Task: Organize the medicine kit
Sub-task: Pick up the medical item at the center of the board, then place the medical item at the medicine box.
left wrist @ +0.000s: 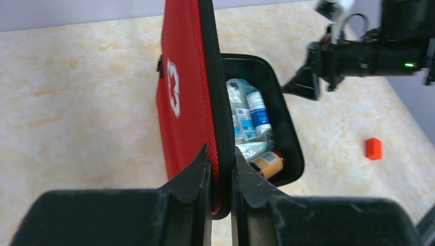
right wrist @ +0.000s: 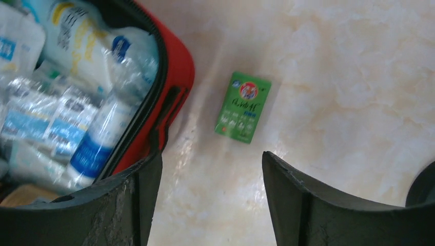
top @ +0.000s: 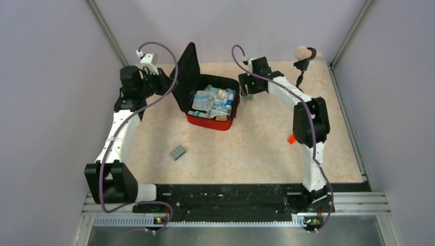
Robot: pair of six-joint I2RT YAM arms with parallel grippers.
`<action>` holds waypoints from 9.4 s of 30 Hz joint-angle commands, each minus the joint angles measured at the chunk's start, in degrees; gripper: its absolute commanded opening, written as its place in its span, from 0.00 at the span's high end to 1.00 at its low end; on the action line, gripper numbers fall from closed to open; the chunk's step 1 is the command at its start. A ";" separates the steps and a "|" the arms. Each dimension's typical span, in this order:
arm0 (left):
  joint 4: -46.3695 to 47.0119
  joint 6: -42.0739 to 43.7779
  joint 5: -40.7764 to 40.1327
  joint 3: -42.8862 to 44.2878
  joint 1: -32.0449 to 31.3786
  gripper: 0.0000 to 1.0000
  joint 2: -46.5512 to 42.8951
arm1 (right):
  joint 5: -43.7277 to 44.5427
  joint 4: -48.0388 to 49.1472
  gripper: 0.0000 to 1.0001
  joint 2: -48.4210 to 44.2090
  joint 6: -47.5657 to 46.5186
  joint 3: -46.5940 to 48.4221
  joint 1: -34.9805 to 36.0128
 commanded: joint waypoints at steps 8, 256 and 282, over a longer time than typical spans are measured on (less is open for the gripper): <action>0.27 -3.42 7.48 -1.97 -0.30 1.00 2.99 | 8.74 2.82 0.32 10.47 3.20 10.68 -0.31; -8.62 32.82 -37.42 44.41 -17.45 0.28 34.65 | -29.07 32.66 0.94 -8.17 72.07 -13.18 -0.64; -27.04 36.70 -33.85 47.43 -17.89 0.21 41.97 | -26.58 42.61 0.95 3.45 71.91 4.48 4.91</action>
